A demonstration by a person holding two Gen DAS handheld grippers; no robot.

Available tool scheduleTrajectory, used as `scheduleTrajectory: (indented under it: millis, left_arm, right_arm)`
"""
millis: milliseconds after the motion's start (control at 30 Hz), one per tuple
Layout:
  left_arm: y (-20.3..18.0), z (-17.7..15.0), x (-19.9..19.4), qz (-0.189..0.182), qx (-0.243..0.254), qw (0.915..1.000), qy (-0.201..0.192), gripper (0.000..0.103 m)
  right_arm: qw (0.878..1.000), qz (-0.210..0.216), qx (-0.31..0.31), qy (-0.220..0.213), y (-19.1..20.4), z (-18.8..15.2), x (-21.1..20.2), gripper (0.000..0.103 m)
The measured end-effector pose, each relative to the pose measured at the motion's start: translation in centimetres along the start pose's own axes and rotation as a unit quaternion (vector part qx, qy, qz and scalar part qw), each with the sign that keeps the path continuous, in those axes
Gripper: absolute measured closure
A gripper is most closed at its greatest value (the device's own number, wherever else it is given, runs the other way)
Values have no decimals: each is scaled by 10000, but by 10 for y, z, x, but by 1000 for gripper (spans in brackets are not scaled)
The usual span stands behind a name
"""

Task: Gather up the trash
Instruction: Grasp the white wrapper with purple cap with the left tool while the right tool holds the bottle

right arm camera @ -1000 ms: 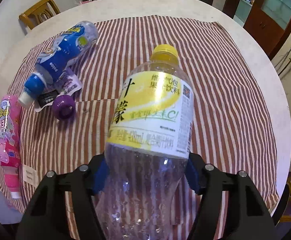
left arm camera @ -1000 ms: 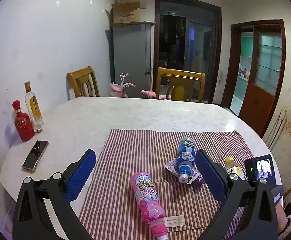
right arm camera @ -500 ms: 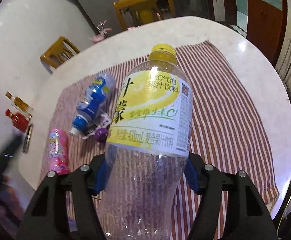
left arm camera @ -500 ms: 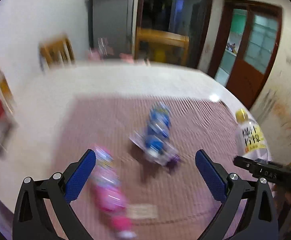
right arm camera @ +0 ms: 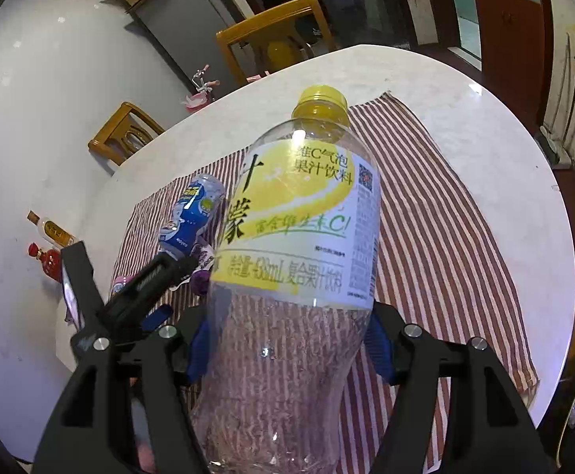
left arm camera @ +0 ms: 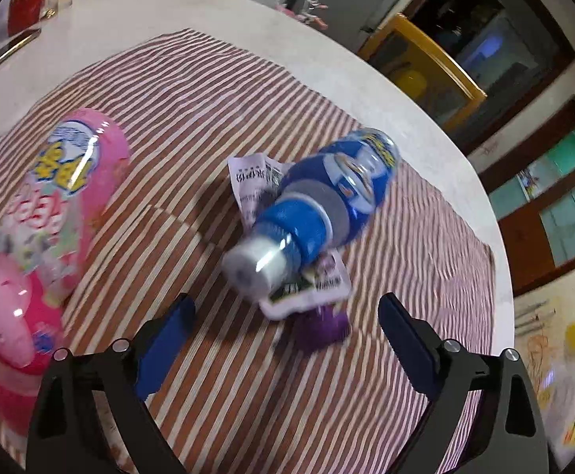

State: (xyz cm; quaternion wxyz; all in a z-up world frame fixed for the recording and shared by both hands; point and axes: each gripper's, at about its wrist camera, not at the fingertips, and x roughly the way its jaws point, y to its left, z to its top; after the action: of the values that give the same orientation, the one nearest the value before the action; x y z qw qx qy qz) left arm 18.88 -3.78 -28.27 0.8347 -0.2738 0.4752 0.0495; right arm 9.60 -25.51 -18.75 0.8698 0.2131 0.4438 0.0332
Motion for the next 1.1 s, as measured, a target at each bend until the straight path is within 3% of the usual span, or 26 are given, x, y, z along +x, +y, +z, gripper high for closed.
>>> scheduleTrajectory:
  millis: [100,167,233,333,433,567,800,900,1100]
  left_arm:
    - [-7,8,8,128,102,9997,-180,23]
    - [-12,11,12,158,256,9993,-241,55]
    - [-10,17,17,31,522,9986,-53,82]
    - [-7,16,5,-66,930,9956,-91,89]
    - [1,14,-17,-174,1244,9919,-210,95]
    - [9,14,-47,-253,1547,9869,-381,95]
    - [4,17,-100,-306,1969,9744,-1044,95]
    - [-9,11,-122,-407,2218,9657,-1285,95]
    - [-41,-8,-174,-679,2825,9404,-1766,95]
  right_arm:
    - [10000,32,61,-2,-5,0,-1,40]
    - [9999,49,92,-18,-8,0,-3,40]
    - [9999,72,117,-42,-9,1,-5,40]
    - [9998,105,143,-83,-9,0,-8,40]
    - [9996,143,174,-143,-11,-1,-11,40]
    - [9995,202,180,-130,-10,-3,-9,40]
    - [9994,311,107,-98,-3,-6,-7,40]
    - [9993,370,33,-72,4,-8,-6,40]
    - [9989,439,-26,-177,7,-8,-17,40]
